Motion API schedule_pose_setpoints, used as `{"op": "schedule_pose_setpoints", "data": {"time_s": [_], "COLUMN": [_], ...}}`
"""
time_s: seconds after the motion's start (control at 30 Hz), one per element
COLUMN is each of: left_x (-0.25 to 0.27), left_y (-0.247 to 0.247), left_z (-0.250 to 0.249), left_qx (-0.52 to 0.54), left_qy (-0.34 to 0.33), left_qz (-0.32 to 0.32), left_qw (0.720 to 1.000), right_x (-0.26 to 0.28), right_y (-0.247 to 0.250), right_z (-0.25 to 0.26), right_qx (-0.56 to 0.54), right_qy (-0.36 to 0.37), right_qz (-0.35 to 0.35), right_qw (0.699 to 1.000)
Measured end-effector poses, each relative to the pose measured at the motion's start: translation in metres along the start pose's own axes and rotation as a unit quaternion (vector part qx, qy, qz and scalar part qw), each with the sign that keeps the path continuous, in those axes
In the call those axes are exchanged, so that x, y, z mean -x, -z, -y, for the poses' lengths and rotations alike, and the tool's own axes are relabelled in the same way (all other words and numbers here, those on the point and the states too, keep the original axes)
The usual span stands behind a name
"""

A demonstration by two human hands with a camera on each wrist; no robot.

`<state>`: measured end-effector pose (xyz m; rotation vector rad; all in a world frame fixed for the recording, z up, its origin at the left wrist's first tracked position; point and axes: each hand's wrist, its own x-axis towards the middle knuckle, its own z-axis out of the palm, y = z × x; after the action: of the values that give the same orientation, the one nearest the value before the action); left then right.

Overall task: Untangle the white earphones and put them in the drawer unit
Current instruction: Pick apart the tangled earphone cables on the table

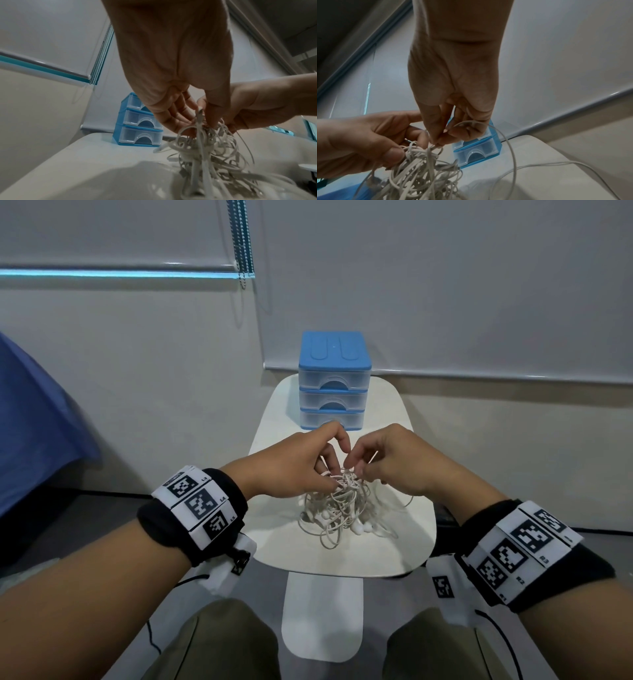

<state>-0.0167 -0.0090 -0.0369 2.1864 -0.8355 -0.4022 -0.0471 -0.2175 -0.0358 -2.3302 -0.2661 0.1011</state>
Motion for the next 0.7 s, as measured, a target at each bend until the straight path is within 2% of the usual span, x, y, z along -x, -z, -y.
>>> {"op": "schedule_pose_setpoints", "data": {"time_s": [0.13,0.5,0.63,0.7], "left_x": [-0.002,-0.003,-0.006,-0.008], "left_y": [0.004,0.006,0.006,0.006], "left_z": [-0.003,-0.003,-0.005,-0.005], "left_qx": [0.028,0.08,0.111,0.126], "left_qy": [0.015,0.046,0.055,0.055], "left_qz": [0.005,0.005,-0.014,-0.036], "left_qw": [0.999,0.996,0.992,0.99], "right_x": [0.0,0.0,0.001,-0.001], "right_y": [-0.001,-0.011,-0.015,-0.021], "right_z": [0.0,0.0,0.002,0.0], "right_qx": [-0.045,-0.107,-0.124,-0.103], "right_qy": [0.009,-0.004,0.003,0.02], "right_qz": [-0.008,0.032,0.048,0.029], "right_qw": [0.999,0.994,0.991,0.994]}}
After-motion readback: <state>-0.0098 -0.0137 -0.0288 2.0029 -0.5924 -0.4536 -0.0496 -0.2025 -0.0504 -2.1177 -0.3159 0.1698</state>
